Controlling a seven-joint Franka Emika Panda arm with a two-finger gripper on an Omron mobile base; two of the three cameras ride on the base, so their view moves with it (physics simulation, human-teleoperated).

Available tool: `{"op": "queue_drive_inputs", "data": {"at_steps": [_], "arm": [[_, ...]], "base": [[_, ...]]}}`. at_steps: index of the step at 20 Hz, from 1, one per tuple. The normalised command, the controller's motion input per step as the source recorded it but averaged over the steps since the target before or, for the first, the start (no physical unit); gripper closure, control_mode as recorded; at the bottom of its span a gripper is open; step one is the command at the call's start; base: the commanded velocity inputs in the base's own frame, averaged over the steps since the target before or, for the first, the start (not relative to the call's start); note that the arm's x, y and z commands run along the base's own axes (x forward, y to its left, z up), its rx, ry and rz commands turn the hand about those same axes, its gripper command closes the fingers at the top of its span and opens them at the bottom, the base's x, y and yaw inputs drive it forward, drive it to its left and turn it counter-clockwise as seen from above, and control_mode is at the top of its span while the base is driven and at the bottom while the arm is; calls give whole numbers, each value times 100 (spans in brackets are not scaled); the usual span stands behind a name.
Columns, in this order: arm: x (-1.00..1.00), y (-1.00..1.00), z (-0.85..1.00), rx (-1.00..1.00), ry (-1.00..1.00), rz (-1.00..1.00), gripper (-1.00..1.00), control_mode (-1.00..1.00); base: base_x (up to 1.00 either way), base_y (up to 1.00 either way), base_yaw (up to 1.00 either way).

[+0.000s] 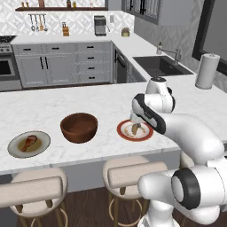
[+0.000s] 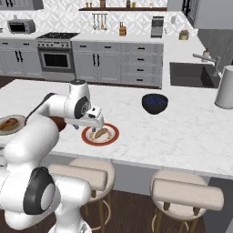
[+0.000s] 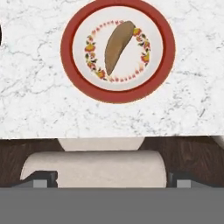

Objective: Pick the chicken drumstick and sweet potato from their plates and place them in the bowl. Then put the bowl in the fridge.

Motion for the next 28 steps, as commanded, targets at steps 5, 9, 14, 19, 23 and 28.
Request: {"op": "queue_drive_inputs", "data": {"at_steps": [5, 9, 14, 19, 23, 28], "arm": [[60, -8, -48, 1, 1, -3, -100, -100], [71, -9, -34, 2, 7, 0, -100, -100], [63, 0, -33, 3, 2, 0, -100, -100], [59, 0, -38, 0, 9, 0, -100, -100], [45, 0, -42, 0, 7, 0, -100, -100], [35, 0, -33, 0, 6, 0, -100, -100]], "base": [[0, 0, 0], [0, 0, 0], [0, 0, 0], [0, 0, 0], [0, 0, 0], [0, 0, 0]]}}
